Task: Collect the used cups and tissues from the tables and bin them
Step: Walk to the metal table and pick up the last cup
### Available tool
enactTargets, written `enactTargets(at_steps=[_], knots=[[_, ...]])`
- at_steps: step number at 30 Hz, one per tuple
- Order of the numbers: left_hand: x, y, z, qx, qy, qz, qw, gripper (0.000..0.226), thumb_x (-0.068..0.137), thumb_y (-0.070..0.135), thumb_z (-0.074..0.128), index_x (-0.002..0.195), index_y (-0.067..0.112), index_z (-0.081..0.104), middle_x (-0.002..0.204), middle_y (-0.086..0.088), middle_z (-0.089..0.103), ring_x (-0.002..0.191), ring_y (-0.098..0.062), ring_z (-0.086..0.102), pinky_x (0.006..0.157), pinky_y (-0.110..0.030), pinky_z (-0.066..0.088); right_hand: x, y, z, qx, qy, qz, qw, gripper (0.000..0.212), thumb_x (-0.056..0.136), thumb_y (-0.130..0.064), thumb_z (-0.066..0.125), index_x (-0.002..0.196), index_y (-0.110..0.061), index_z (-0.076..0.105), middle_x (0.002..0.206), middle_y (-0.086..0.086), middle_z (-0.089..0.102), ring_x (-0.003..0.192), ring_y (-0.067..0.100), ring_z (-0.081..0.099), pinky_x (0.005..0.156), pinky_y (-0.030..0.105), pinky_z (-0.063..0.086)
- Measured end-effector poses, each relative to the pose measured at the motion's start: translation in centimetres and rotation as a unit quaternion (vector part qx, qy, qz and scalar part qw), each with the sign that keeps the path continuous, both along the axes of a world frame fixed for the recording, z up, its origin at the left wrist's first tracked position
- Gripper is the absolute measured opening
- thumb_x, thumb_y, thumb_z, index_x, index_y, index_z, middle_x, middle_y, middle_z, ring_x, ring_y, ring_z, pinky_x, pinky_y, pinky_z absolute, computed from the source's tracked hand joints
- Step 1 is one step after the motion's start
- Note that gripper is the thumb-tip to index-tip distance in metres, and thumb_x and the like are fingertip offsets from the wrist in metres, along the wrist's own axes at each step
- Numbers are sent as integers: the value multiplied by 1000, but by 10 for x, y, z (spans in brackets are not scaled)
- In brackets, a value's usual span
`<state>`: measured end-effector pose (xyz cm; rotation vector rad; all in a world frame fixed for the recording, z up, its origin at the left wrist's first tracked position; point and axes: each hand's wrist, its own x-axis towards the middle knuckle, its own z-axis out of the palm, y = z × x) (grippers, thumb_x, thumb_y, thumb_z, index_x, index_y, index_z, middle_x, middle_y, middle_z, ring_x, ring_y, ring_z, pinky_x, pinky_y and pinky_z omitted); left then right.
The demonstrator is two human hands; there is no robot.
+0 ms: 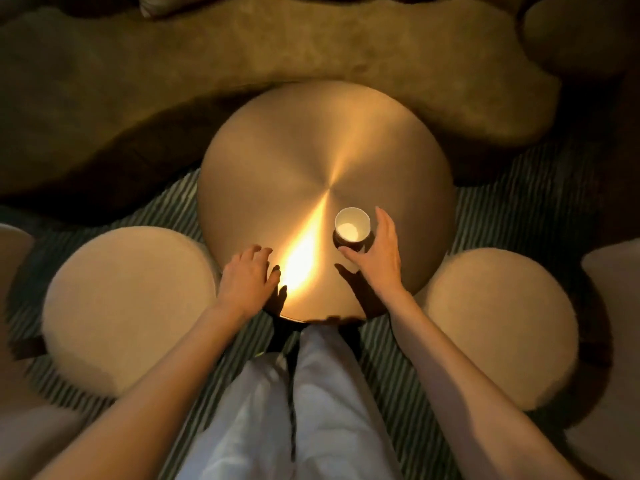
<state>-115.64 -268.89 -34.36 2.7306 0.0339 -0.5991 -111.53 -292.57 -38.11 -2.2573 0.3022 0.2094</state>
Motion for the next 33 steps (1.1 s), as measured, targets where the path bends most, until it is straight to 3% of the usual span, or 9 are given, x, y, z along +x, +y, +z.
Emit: enactTargets(at_steps=[6,13,17,20,23,25,26,30,33], knots=[[0,-24,-19,-33,22,48,998,55,94,33,53,143,14,37,142,-7,42,132,-23,37,109,-37,32,27,-8,-50,11,51,76,996,103,66,-37,83,148,-22,22,154,-1,25,142,19,22,108,27,20],[-11,-21,-22,-73,38,122,989,55,94,33,52,143,13,36,142,-8,42,131,-23,39,110,-36,32,43,7,-44,-13,13,85,996,81,73,-38,77,140,-18,36,135,2,42,127,22,40,100,34,38],[-22,-12,-7,-188,37,274,942,51,94,32,55,139,13,41,139,-9,47,124,-20,48,100,-31,37,38,31,-12,9,-11,169,985,80,72,-45,77,137,-25,35,134,-5,40,123,13,41,97,32,41],[-43,4,7,-200,18,333,921,47,94,34,54,136,15,46,132,-7,53,112,-15,52,92,-26,40,15,66,22,39,-40,265,963,79,73,-46,76,137,-28,34,134,-10,37,120,0,35,96,21,34],[-86,25,17,-221,-15,381,898,39,94,31,55,129,15,53,124,-3,59,106,-10,54,90,-22,39,-25,107,48,79,-60,365,926,76,71,-37,80,134,-20,42,130,-6,43,119,6,42,95,12,33],[-122,37,23,-282,-34,450,847,29,96,28,53,121,15,58,118,-1,63,106,-12,58,88,-21,42,-60,136,61,104,-60,426,897,75,69,-37,80,133,-20,44,127,-7,45,116,5,46,93,8,34],[-141,42,27,-325,-43,494,805,22,97,25,50,114,17,61,112,0,65,105,-13,60,89,-24,44,-77,148,67,116,-57,454,882,75,69,-38,80,133,-22,44,127,-9,45,116,2,46,92,5,34],[-236,60,50,-533,-82,634,555,25,98,29,46,94,21,69,85,3,71,80,-10,67,75,-27,51,-149,194,89,135,-76,549,822,78,72,-42,78,138,-25,39,127,-17,40,117,-3,42,92,5,33],[-318,76,58,-599,-134,683,397,32,99,32,43,106,10,65,102,-7,71,97,-23,67,81,-31,54,-209,226,106,130,-102,598,784,79,72,-51,73,137,-24,38,124,-17,39,112,-6,40,87,0,32]])
